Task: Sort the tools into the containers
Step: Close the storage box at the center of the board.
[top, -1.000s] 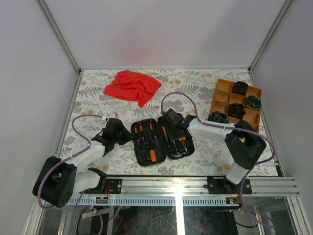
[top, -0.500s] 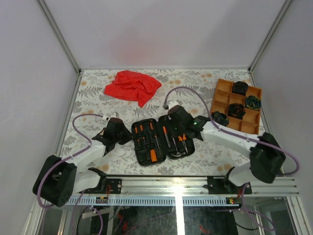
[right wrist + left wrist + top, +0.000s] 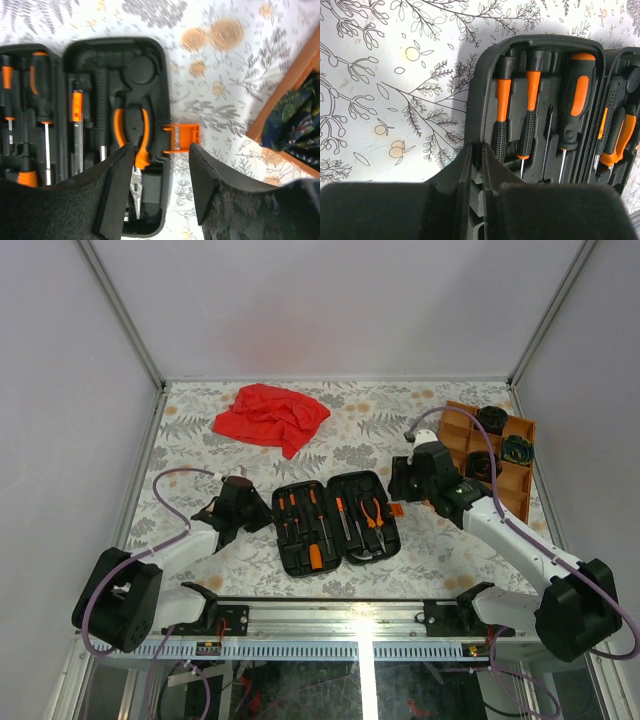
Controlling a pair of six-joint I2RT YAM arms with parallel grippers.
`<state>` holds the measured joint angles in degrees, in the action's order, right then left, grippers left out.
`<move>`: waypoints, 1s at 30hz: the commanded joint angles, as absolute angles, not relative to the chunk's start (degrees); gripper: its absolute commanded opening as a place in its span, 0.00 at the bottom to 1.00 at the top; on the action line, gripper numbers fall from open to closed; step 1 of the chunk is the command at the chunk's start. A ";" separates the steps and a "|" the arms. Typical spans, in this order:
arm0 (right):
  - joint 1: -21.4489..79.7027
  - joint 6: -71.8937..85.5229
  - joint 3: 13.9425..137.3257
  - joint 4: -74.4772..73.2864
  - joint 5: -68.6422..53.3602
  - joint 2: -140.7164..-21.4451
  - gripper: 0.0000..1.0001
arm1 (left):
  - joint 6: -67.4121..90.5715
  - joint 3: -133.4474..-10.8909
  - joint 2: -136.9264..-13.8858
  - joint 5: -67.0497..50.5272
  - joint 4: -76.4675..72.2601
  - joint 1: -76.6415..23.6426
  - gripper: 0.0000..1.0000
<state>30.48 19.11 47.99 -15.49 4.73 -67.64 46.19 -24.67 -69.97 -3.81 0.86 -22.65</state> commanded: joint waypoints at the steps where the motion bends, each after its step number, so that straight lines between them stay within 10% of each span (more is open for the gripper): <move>1: 24.23 21.42 42.51 -9.89 -6.53 -67.81 0.55 | 44.70 -25.86 -71.58 -5.65 1.50 -21.63 0.00; 19: 17.40 24.00 37.02 -0.91 -19.48 -71.97 0.58 | 42.99 -27.20 -73.54 -6.93 1.01 -21.24 0.03; 30: 17.34 22.51 37.24 -5.23 -11.53 -73.25 0.59 | 42.02 -27.60 -74.11 -7.99 1.29 -21.31 0.23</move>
<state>17.61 23.77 36.77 -4.27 -15.35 -72.38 43.16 -26.63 -73.06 -6.68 0.95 -21.37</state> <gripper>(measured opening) 0.591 0.201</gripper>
